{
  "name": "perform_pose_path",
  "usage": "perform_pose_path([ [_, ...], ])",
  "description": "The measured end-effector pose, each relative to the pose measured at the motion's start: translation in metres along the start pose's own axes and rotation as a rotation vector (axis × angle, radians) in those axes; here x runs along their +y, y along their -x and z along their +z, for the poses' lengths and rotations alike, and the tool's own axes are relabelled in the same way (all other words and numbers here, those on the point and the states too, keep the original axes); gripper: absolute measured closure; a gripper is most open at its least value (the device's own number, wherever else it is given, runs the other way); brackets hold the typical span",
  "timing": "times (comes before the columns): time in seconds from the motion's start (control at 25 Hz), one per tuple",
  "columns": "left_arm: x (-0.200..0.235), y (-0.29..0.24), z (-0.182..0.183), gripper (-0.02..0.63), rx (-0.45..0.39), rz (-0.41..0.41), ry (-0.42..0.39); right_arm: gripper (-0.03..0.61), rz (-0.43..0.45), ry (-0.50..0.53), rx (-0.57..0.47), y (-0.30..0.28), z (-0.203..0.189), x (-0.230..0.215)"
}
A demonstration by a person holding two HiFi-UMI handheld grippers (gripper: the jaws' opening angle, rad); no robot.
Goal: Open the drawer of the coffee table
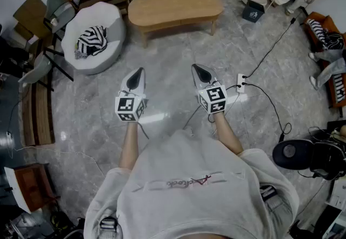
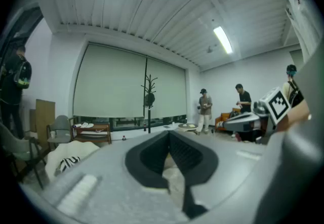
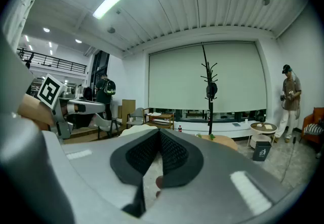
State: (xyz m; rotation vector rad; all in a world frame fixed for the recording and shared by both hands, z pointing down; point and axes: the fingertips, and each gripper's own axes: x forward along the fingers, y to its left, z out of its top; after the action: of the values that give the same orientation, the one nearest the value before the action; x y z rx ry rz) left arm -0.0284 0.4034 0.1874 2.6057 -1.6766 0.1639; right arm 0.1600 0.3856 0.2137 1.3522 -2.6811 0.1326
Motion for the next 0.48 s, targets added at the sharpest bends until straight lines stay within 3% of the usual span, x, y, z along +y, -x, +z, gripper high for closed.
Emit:
perform_pose_path([
  [0.48, -0.023, 0.0, -0.002, 0.611, 0.001, 0.027, 0.018, 0.574, 0.024, -0.02, 0.001, 0.022, -0.009, -0.011],
])
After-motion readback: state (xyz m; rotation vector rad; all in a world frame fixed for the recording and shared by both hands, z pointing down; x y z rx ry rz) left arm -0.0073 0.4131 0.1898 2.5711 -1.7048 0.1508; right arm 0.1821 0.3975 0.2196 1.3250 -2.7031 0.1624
